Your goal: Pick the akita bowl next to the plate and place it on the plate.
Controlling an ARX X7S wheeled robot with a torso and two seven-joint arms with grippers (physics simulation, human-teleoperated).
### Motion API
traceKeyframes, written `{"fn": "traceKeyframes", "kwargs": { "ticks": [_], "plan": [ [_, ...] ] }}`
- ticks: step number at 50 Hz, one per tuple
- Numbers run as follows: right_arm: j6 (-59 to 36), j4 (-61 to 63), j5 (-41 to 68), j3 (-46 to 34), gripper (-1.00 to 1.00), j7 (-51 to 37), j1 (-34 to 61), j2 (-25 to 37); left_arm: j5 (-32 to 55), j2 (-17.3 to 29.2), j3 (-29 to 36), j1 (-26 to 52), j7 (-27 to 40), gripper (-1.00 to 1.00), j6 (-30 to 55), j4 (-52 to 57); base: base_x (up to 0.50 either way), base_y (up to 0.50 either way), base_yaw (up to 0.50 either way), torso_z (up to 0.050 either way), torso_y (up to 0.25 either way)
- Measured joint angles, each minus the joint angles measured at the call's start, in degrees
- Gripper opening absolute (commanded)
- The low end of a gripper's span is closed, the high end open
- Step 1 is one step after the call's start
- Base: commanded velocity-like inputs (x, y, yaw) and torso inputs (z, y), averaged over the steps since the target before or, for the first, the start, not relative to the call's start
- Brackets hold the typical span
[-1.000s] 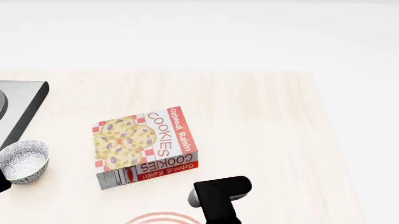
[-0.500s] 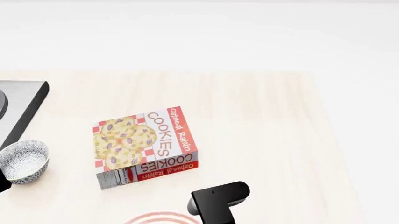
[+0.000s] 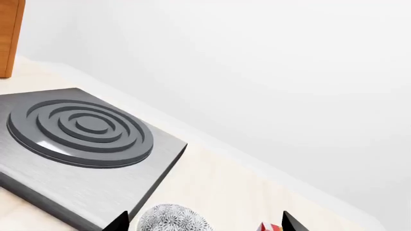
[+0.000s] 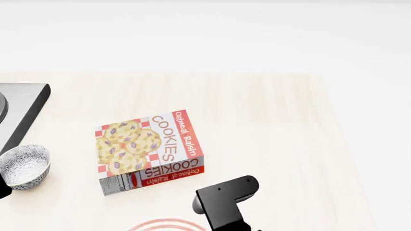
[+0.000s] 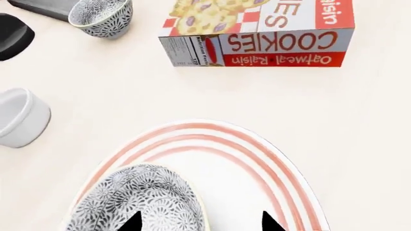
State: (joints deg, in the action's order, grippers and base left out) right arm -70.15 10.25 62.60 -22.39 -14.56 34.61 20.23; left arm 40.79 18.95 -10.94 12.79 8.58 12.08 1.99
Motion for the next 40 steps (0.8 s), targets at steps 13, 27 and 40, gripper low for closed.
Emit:
{"fn": "traceKeyframes", "kwargs": {
  "ticks": [13,27,40],
  "plan": [
    [-3.55,6.17,4.87,3.86,1.0,-5.81,2.81,1.69,0.21,0.14,0.12,-0.2,0.34,1.0,0.1,0.42,0.0,0.0,0.0,0.0,0.0],
    [-3.84,11.16,7.82,7.57,1.0,-9.88,3.66,3.68,0.19,0.17,0.34,-0.08,0.34,1.0,-0.18,0.07,0.0,0.0,0.0,0.0,0.0],
    [-0.75,14.78,7.25,10.92,1.0,-12.92,2.72,4.91,-0.08,0.0,0.54,0.15,-0.34,1.0,-1.17,-1.34,0.0,0.0,0.0,0.0,0.0]
  ]
}}
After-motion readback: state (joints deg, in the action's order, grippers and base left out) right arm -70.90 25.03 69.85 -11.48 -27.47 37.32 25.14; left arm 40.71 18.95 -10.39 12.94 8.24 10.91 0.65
